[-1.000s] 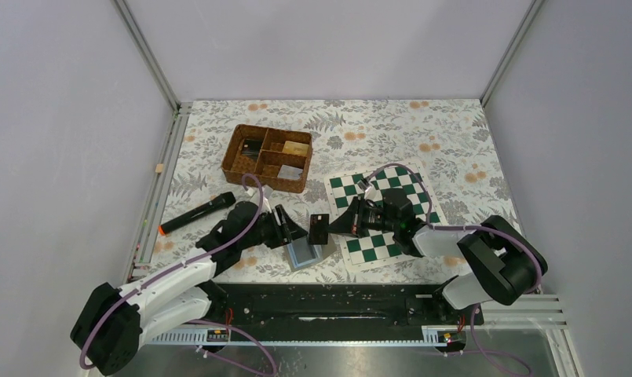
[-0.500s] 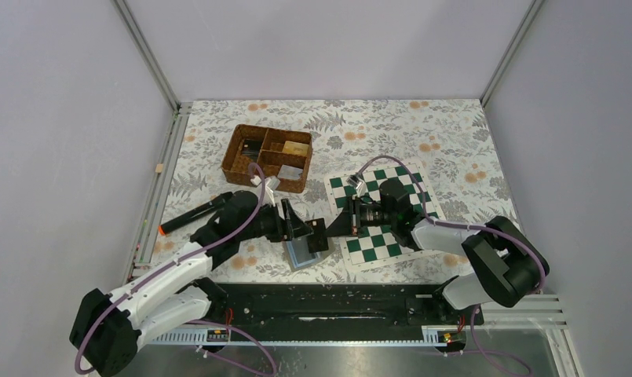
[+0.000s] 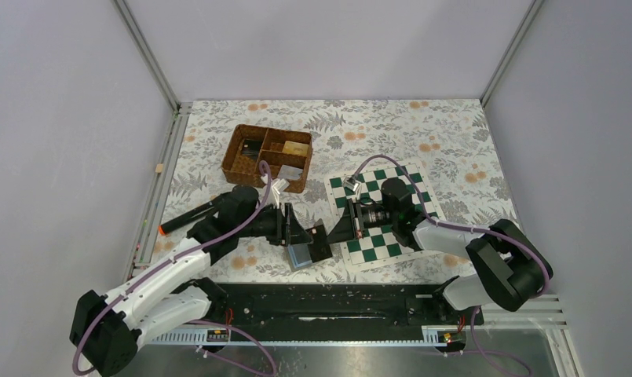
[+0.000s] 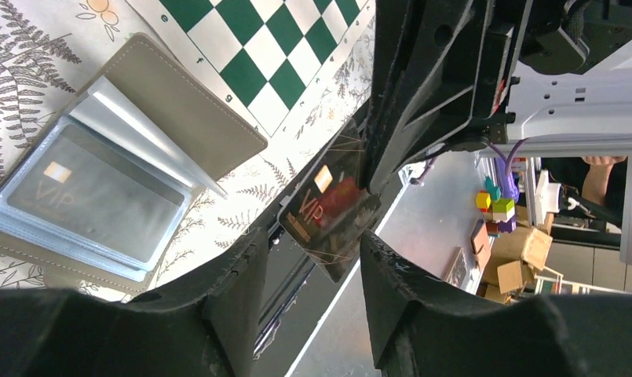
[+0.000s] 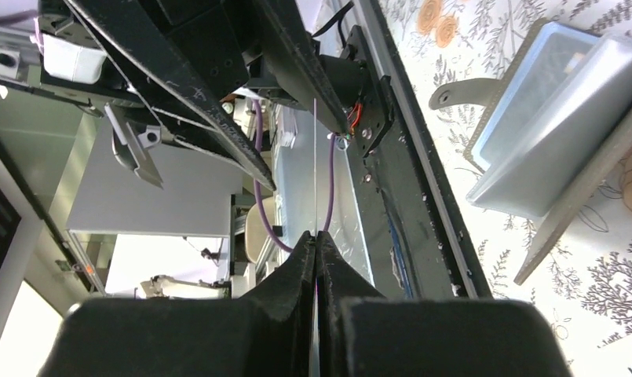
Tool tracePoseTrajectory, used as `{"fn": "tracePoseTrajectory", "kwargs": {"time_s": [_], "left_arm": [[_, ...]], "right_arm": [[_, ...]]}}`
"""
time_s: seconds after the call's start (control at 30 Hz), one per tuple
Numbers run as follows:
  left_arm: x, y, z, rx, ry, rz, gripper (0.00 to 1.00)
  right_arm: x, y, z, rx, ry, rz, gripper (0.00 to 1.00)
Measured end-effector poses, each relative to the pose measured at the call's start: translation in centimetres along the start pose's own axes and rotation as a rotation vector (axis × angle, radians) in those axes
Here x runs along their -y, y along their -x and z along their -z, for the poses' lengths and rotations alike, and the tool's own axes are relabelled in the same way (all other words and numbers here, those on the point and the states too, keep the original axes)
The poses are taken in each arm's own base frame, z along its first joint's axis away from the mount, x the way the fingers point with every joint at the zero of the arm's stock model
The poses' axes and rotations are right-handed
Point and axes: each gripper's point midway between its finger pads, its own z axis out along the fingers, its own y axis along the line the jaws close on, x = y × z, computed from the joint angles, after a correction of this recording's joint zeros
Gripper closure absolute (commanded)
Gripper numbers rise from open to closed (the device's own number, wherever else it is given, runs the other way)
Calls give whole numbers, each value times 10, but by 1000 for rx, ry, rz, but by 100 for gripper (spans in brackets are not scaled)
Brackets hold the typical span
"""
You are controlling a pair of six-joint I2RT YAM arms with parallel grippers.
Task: Take the credit cards out of the card holder
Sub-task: Place the credit card in the storage box.
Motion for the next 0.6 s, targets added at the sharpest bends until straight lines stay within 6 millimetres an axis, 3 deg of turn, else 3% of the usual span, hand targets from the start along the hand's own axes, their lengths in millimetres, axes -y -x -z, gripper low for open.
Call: {"fn": "tracePoseTrajectory", "kwargs": {"time_s": [0.37, 0.6], "left_arm": [[17, 1, -5, -90, -72, -12, 54], [23, 1, -7, -121, -96, -8, 63]], "right_arm": [[-18, -5, 0, -57, 97, 8, 100], [-22, -7, 0, -74, 116, 11, 100]]}}
